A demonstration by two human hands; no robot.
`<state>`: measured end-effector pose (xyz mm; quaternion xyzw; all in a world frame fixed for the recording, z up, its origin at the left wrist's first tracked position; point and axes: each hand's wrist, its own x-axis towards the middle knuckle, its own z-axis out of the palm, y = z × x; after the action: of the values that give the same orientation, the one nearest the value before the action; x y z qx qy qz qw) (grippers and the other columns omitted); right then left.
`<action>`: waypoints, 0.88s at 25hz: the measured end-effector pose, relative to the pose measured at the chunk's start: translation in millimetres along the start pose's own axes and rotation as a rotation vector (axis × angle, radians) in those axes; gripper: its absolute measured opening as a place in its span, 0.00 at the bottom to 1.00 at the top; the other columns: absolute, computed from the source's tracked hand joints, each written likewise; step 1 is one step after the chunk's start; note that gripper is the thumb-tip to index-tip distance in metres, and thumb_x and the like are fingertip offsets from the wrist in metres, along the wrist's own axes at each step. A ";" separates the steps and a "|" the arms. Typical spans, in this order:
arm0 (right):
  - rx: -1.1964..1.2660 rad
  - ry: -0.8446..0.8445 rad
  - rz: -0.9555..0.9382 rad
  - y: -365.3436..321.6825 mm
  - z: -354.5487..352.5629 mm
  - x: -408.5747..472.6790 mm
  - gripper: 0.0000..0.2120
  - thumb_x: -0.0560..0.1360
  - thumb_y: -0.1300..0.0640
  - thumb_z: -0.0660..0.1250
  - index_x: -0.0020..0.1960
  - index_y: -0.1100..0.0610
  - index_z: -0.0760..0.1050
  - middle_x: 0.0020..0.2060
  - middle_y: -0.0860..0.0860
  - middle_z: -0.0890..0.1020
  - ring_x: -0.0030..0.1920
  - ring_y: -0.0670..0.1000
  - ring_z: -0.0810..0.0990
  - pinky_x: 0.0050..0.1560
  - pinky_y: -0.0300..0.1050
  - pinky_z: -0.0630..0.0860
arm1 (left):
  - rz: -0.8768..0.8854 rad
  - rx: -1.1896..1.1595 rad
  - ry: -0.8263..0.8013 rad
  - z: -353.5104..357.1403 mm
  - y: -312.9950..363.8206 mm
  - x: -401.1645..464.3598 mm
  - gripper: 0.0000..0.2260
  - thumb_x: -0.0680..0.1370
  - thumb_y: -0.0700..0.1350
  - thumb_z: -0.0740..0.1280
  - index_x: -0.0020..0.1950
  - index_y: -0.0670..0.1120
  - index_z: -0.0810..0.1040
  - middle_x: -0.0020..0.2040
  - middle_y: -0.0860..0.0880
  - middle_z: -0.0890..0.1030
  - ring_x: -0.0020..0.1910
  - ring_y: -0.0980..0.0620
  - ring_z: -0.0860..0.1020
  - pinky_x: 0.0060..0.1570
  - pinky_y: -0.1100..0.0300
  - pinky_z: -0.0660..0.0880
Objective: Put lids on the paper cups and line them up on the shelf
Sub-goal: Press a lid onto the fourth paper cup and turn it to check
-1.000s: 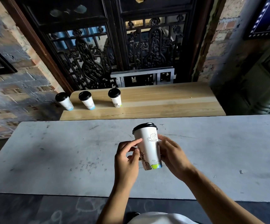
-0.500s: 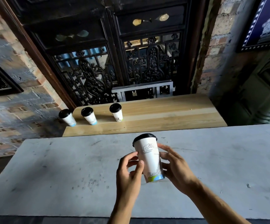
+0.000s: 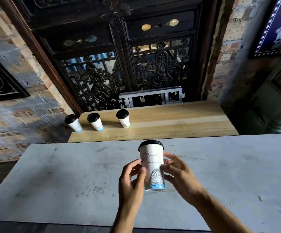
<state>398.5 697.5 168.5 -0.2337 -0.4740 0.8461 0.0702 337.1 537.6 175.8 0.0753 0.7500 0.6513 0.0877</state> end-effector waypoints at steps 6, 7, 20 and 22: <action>0.056 -0.006 -0.006 -3.1 -3.1 0.2 0.19 0.80 0.67 0.62 0.68 0.56 0.75 0.55 0.64 0.85 0.51 0.58 0.84 0.52 0.52 0.80 | -0.039 -0.042 -0.004 4.0 5.5 -2.6 0.09 0.78 0.43 0.73 0.55 0.55 0.83 0.48 0.54 0.87 0.50 0.53 0.85 0.47 0.58 0.82; 0.056 0.006 -0.002 -2.4 -3.8 0.6 0.19 0.80 0.68 0.59 0.68 0.56 0.76 0.54 0.63 0.85 0.50 0.58 0.84 0.52 0.52 0.79 | -0.043 -0.030 0.006 4.4 6.3 -2.2 0.09 0.78 0.43 0.72 0.55 0.56 0.83 0.49 0.54 0.87 0.51 0.54 0.85 0.47 0.60 0.81; 0.083 0.063 0.009 -2.0 -2.4 -2.6 0.22 0.76 0.68 0.67 0.69 0.58 0.72 0.54 0.62 0.86 0.46 0.55 0.85 0.48 0.48 0.79 | 0.110 0.081 -0.058 -2.4 6.3 1.6 0.22 0.77 0.30 0.68 0.53 0.58 0.86 0.49 0.52 0.83 0.48 0.51 0.83 0.48 0.54 0.83; 0.069 0.043 0.004 -3.9 -2.9 -0.8 0.29 0.68 0.65 0.72 0.69 0.59 0.73 0.59 0.62 0.85 0.51 0.56 0.86 0.49 0.48 0.80 | 0.113 0.067 -0.070 -2.1 6.4 1.9 0.23 0.75 0.26 0.65 0.51 0.54 0.87 0.50 0.51 0.82 0.47 0.51 0.83 0.48 0.50 0.85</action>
<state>400.2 701.6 170.7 -0.2502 -0.4423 0.8569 0.0868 334.7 537.0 182.4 0.1432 0.7623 0.6268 0.0743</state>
